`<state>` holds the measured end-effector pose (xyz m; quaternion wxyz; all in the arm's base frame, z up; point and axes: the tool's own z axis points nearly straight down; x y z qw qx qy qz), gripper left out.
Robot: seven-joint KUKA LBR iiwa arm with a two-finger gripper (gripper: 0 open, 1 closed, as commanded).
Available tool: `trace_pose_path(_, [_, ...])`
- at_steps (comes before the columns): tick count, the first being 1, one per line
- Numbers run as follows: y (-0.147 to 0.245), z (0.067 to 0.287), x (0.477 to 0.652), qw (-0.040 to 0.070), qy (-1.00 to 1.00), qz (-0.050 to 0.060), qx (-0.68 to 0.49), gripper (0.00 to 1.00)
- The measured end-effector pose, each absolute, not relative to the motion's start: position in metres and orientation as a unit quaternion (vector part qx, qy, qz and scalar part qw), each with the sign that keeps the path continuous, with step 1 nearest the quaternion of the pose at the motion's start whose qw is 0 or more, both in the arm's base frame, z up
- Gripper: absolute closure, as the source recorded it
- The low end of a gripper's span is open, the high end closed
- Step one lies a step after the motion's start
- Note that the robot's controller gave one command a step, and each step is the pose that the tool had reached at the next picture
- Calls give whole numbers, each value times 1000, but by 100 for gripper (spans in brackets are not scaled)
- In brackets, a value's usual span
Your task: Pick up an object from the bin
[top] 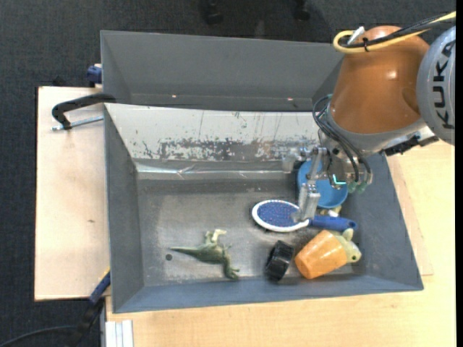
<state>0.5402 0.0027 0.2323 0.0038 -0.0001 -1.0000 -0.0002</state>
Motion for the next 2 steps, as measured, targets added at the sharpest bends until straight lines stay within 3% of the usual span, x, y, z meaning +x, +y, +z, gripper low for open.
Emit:
trace_pose_path(1, [-38,103,510,-3,-999,0,35,0])
trace_pose_path(2, [-12,76,506,-9,-995,-1,-97,0])
